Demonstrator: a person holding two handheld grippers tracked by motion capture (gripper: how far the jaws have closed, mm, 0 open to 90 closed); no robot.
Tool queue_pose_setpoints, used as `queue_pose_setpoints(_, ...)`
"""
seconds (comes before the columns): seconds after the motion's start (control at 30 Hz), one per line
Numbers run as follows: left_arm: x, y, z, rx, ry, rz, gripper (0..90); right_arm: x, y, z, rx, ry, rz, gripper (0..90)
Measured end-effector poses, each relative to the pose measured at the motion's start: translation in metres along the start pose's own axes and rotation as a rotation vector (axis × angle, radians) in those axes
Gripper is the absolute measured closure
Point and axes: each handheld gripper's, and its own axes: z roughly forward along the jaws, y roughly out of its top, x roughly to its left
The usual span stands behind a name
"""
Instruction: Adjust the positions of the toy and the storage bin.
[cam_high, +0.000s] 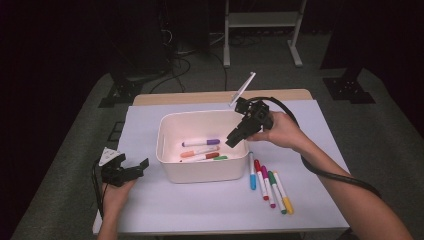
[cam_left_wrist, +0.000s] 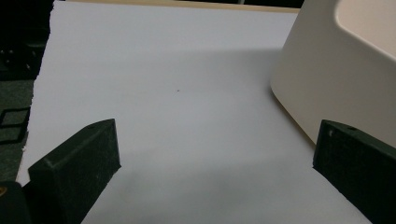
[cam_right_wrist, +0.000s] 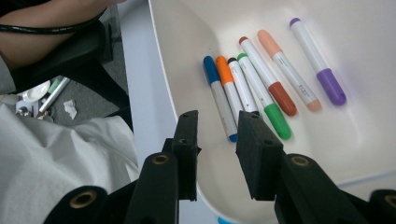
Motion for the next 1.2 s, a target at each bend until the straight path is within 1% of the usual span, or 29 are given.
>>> queue_pose_setpoints(0.03,0.000,0.000,0.000,-0.002,0.000,-0.002,0.0,0.000,-0.006,-0.008,-0.011,-0.008,0.008,68.0)
queue_pose_setpoints(0.13,-0.001,0.000,0.000,0.001,0.001,0.001,0.0,0.000,-0.016,-0.017,-0.025,-0.023,0.023,67.9)
queue_pose_setpoints(0.17,-0.001,0.000,0.000,0.001,0.001,0.001,0.0,0.000,-0.016,-0.017,-0.025,-0.023,0.023,67.9)
queue_pose_setpoints(0.2,0.000,0.000,0.000,0.001,0.000,0.001,0.0,-0.001,-0.024,-0.024,-0.039,-0.031,0.033,67.9)
queue_pose_setpoints(0.27,0.000,0.000,0.000,0.001,0.002,0.000,0.0,-0.001,-0.032,-0.029,-0.046,-0.038,0.045,67.9)
queue_pose_setpoints(0.3,0.000,0.000,0.000,0.001,0.002,0.000,0.0,-0.001,-0.032,-0.029,-0.046,-0.038,0.045,67.9)
queue_pose_setpoints(0.33,0.000,0.000,0.000,0.002,0.002,0.002,0.0,-0.001,-0.043,-0.036,-0.064,-0.048,0.058,67.7)
queue_pose_setpoints(0.37,0.000,0.000,-0.001,0.002,0.003,0.003,0.0,-0.002,-0.048,-0.039,-0.070,-0.050,0.060,67.7)
queue_pose_setpoints(0.47,0.000,0.000,-0.001,0.002,0.004,0.003,0.0,-0.002,-0.066,-0.046,-0.089,-0.064,0.090,67.3)
queue_pose_setpoints(0.5,0.000,0.000,-0.001,0.002,0.004,0.003,0.0,-0.002,-0.066,-0.046,-0.089,-0.064,0.090,67.3)
queue_pose_setpoints(0.53,0.000,0.000,-0.001,0.001,0.005,0.001,0.0,-0.003,-0.072,-0.048,-0.094,-0.068,0.098,67.3)
queue_pose_setpoints(0.57,0.000,0.000,-0.001,0.001,0.005,0.001,0.0,-0.003,-0.080,-0.050,-0.098,-0.073,0.114,67.3)
queue_pose_setpoints(0.6,0.000,0.000,-0.001,0.002,0.005,0.000,0.0,-0.005,-0.093,-0.052,-0.106,-0.080,0.136,67.0)
queue_pose_setpoints(0.63,0.000,0.000,-0.001,0.002,0.005,0.000,0.0,-0.005,-0.093,-0.052,-0.106,-0.080,0.136,67.0)
queue_pose_setpoints(0.67,0.000,0.000,-0.001,0.005,0.006,0.005,0.0,-0.008,-0.105,-0.051,-0.116,-0.080,0.149,66.9)
queue_pose_setpoints(0.77,0.000,0.000,-0.001,0.007,0.005,0.007,0.0,-0.012,-0.121,-0.046,-0.112,-0.082,0.175,66.9)
queue_pose_setpoints(0.83,0.000,0.000,-0.001,0.006,0.007,0.007,0.0,-0.015,-0.132,-0.039,-0.106,-0.088,0.186,66.5)
queue_pose_setpoints(0.9,0.000,0.000,-0.001,0.004,0.009,0.005,0.0,-0.017,-0.142,-0.030,-0.098,-0.082,0.205,66.4)
queue_pose_setpoints(1.03,0.000,-0.001,-0.001,0.004,0.009,0.003,0.0,-0.022,-0.158,-0.013,-0.079,-0.077,0.238,65.9)
queue_pose_setpoints(1.2,0.000,0.000,-0.001,0.005,0.006,0.002,0.0,-0.025,-0.173,0.008,-0.068,-0.084,0.256,63.3)
